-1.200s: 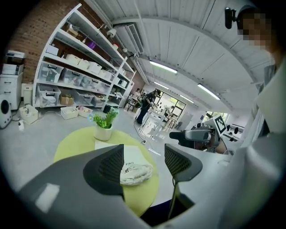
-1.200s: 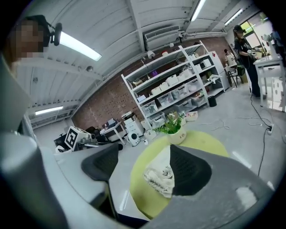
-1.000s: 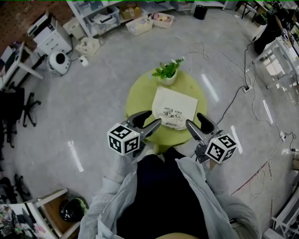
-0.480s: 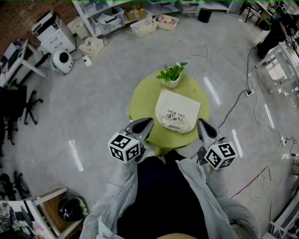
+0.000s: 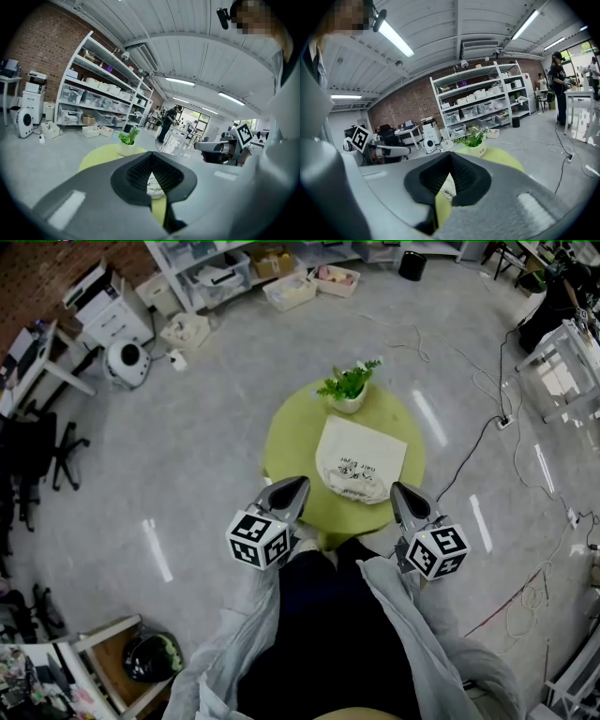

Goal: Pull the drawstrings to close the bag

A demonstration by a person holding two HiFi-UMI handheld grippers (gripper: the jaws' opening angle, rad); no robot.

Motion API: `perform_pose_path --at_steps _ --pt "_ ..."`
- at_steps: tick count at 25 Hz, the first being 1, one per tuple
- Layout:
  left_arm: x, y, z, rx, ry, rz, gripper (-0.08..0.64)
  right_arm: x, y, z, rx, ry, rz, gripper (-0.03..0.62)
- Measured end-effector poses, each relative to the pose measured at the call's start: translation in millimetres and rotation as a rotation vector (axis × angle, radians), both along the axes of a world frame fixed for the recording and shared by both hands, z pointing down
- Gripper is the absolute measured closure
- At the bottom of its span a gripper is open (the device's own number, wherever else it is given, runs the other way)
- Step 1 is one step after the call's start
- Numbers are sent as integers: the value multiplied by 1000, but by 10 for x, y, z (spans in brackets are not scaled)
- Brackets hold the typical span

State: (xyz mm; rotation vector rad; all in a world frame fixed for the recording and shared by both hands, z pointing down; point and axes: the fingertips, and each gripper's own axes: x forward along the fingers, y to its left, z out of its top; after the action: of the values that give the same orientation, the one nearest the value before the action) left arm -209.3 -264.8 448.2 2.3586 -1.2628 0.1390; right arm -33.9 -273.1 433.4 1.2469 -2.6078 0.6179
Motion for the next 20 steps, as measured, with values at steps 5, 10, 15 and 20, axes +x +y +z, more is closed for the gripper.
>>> perform_pose_path --at_steps 5,10,15,20 --pt "32 28 41 -4 -35 13 545 -59 53 35 -4 18 -20 591" --pt "48 28 61 -8 -38 21 545 -69 64 56 -9 18 -25 591" --pt "68 24 56 -9 -43 28 545 -60 67 59 -16 16 -27 591" --pt "80 26 73 -11 -49 32 545 -70 70 62 -15 16 -31 591"
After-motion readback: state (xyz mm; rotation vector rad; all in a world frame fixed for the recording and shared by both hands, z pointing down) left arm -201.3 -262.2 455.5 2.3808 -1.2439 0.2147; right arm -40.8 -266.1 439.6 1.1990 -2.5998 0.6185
